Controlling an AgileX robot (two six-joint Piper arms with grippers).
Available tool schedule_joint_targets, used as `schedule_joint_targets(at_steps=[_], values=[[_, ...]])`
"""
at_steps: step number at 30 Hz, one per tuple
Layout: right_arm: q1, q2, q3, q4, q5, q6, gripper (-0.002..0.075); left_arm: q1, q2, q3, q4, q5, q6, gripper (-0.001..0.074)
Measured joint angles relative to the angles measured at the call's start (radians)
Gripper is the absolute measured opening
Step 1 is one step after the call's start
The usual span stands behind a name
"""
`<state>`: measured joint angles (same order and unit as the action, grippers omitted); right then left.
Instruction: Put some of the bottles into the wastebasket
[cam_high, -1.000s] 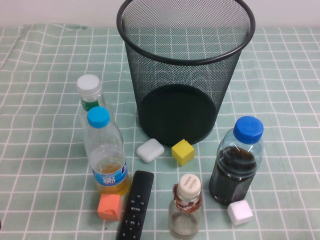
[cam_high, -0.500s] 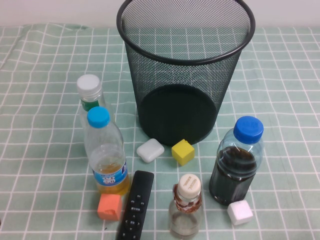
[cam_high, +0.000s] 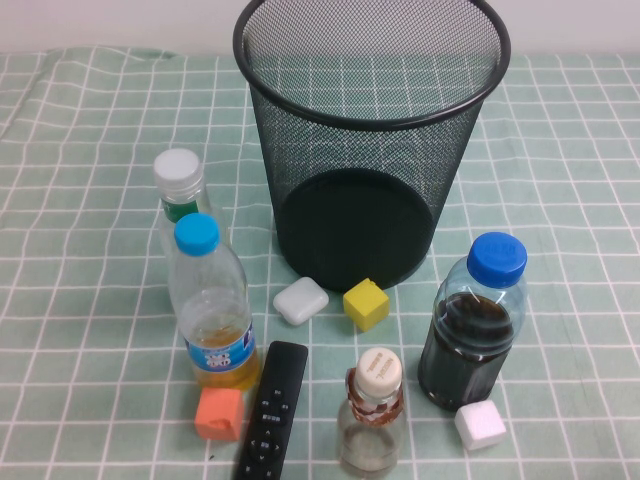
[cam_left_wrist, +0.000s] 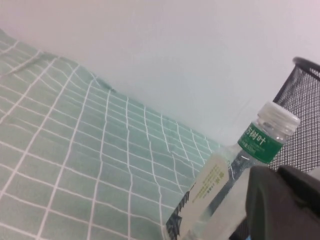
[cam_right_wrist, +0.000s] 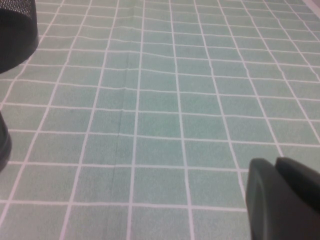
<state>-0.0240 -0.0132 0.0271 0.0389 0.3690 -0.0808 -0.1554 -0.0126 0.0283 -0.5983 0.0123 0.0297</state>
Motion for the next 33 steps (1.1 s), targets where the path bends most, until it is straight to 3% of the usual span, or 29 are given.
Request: schedule_joint_targets(at_steps=[6, 12, 16, 24, 33], values=[[0.000, 0.000, 0.000, 0.000, 0.000, 0.000, -0.0008, 0.000, 0.051, -0.142, 0.010, 0.133, 0.000, -0.0006], [0.000, 0.000, 0.000, 0.000, 0.000, 0.000, -0.0008, 0.000, 0.335, -0.460, 0.168, 0.442, 0.015, -0.0006], [0.000, 0.000, 0.000, 0.000, 0.000, 0.000, -0.0008, 0.000, 0.543, -0.646, 0.184, 0.565, 0.153, -0.0006], [0.000, 0.000, 0.000, 0.000, 0.000, 0.000, -0.0008, 0.002, 0.886, -0.919, 0.107, 0.625, 0.421, -0.0006], [0.000, 0.000, 0.000, 0.000, 0.000, 0.000, -0.0008, 0.003, 1.127, -1.085, -0.014, 0.638, 0.641, -0.0006]])
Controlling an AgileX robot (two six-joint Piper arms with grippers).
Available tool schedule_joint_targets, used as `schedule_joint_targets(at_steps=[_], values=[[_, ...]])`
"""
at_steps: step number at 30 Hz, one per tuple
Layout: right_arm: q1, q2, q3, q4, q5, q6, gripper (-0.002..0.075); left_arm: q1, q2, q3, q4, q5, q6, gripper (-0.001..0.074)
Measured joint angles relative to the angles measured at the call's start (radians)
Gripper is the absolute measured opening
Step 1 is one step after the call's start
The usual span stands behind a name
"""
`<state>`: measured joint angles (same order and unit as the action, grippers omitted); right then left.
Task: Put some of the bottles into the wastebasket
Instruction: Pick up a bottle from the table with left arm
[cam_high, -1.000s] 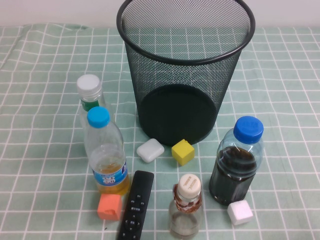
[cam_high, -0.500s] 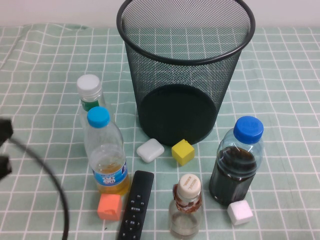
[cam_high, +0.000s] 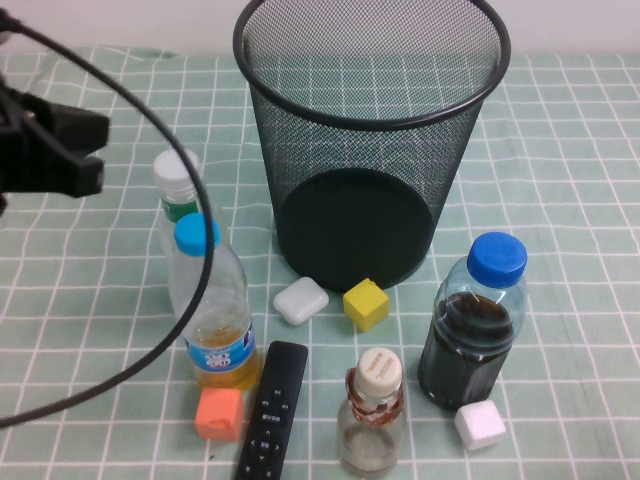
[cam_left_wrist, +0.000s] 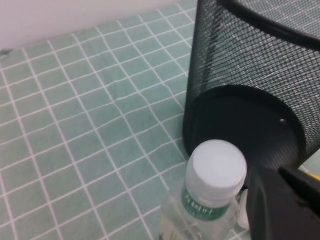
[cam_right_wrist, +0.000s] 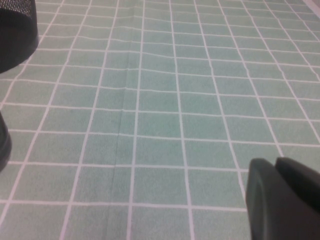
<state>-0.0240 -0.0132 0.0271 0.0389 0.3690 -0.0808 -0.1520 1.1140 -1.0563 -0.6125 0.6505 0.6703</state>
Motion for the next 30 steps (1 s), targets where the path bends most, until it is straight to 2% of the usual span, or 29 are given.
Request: schedule_joint_targets(at_steps=[4, 18, 21, 27, 30], values=[[0.000, 0.000, 0.000, 0.000, 0.000, 0.000, -0.0008, 0.000, 0.055, -0.014, -0.087, 0.005, 0.103, -0.0006], [0.000, 0.000, 0.000, 0.000, 0.000, 0.000, -0.0008, 0.002, 0.068, -0.014, -0.201, 0.020, 0.297, -0.0006], [0.000, 0.000, 0.000, 0.000, 0.000, 0.000, -0.0008, 0.002, 0.060, -0.014, -0.165, 0.004, 0.286, -0.0006], [0.000, 0.000, 0.000, 0.000, 0.000, 0.000, -0.0008, 0.002, 0.026, -0.014, 0.037, -0.016, 0.103, -0.0006], [0.000, 0.000, 0.000, 0.000, 0.000, 0.000, -0.0008, 0.002, 0.025, -0.014, 0.070, -0.039, 0.058, -0.0006]])
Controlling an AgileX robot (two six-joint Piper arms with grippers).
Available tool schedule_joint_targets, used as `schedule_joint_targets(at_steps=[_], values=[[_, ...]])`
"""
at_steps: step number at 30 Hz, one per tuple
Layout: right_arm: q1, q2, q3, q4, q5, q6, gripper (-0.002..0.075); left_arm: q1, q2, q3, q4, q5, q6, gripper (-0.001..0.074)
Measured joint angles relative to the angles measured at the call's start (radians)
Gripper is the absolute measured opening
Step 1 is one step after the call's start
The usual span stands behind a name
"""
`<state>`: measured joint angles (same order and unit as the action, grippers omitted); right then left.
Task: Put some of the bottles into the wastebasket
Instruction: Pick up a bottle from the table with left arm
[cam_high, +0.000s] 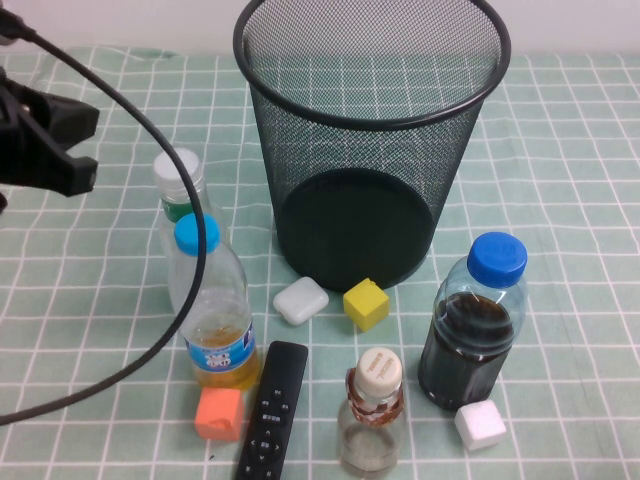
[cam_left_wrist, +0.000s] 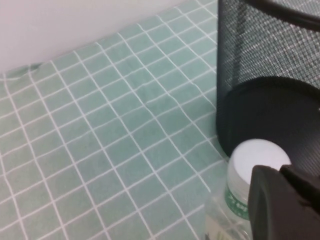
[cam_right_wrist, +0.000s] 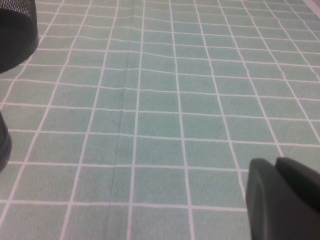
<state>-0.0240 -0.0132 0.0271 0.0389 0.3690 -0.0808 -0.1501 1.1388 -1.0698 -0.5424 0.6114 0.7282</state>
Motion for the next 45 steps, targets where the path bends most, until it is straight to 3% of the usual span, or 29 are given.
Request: schedule_joint_targets(at_steps=[8, 15, 19, 23, 26, 35, 45], values=[[0.000, 0.000, 0.000, 0.000, 0.000, 0.000, -0.0008, 0.000, 0.028, 0.000, -0.111, -0.046, -0.011, -0.0006], [0.000, 0.000, 0.000, 0.000, 0.000, 0.000, -0.0008, 0.000, 0.059, -0.002, -0.235, -0.040, 0.097, 0.0024], [0.000, 0.000, 0.000, 0.000, 0.000, 0.000, -0.0008, 0.000, 0.103, -0.017, -0.244, 0.010, 0.109, 0.0195], [0.000, 0.000, 0.000, 0.000, 0.000, 0.000, -0.0008, 0.000, 0.178, -0.031, -0.252, 0.044, 0.111, 0.0456], [0.000, 0.000, 0.000, 0.000, 0.000, 0.000, -0.0008, 0.000, 0.238, -0.048, -0.254, 0.048, 0.111, 0.0526], [0.000, 0.000, 0.000, 0.000, 0.000, 0.000, -0.0008, 0.000, 0.342, -0.110, -0.290, 0.051, 0.137, 0.0554], [0.000, 0.000, 0.000, 0.000, 0.000, 0.000, -0.0008, -0.007, 0.388, -0.111, -0.367, 0.088, 0.330, 0.0555]])
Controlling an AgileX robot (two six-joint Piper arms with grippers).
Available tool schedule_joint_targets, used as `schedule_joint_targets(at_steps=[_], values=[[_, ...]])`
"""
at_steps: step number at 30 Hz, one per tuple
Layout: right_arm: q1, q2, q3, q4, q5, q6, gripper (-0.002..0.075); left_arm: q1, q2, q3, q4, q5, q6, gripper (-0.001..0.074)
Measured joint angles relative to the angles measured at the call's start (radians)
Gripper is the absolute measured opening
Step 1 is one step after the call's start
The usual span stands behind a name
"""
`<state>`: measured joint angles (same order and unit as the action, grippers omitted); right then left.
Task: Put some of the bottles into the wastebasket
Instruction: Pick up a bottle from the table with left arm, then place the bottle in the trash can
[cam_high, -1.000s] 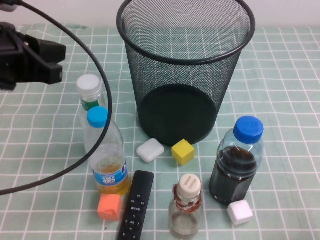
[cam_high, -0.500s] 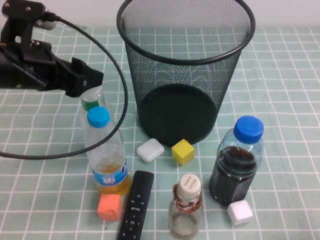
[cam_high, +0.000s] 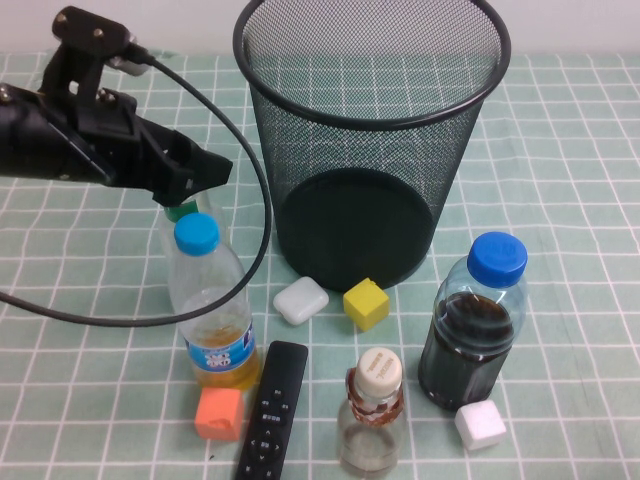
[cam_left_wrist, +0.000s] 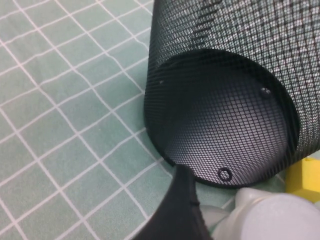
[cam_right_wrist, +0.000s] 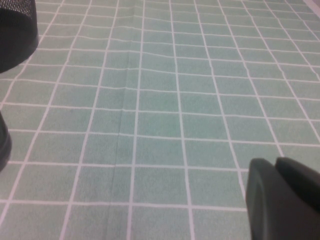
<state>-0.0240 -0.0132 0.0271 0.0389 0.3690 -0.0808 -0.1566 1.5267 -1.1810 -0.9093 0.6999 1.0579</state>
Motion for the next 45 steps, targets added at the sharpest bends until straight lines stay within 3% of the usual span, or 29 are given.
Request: schedule_joint_targets(at_steps=[10, 14, 17, 26, 34, 41, 45], values=[[0.000, 0.000, 0.000, 0.000, 0.000, 0.000, -0.0008, -0.002, 0.029, -0.005, 0.028, -0.020, 0.020, 0.0540], [0.000, 0.000, 0.000, 0.000, 0.000, 0.000, -0.0008, -0.002, 0.040, -0.005, 0.028, -0.021, 0.020, 0.0449], [0.000, 0.000, 0.000, 0.000, 0.000, 0.000, -0.0008, -0.002, 0.046, -0.005, 0.028, -0.022, 0.020, 0.0335], [0.000, 0.000, 0.000, 0.000, 0.000, 0.000, -0.0008, -0.002, 0.031, -0.039, 0.120, 0.001, -0.045, 0.0333], [0.000, 0.000, 0.000, 0.000, 0.000, 0.000, -0.0008, -0.002, -0.042, -0.328, 0.476, 0.259, -0.425, 0.0333], [0.000, 0.000, 0.000, 0.000, 0.000, 0.000, -0.0008, -0.004, -0.045, -0.638, 0.500, 0.384, -0.481, 0.0333], [0.000, 0.000, 0.000, 0.000, 0.000, 0.000, -0.0008, -0.048, -0.003, -0.852, 0.493, 0.426, -0.489, 0.0333]])
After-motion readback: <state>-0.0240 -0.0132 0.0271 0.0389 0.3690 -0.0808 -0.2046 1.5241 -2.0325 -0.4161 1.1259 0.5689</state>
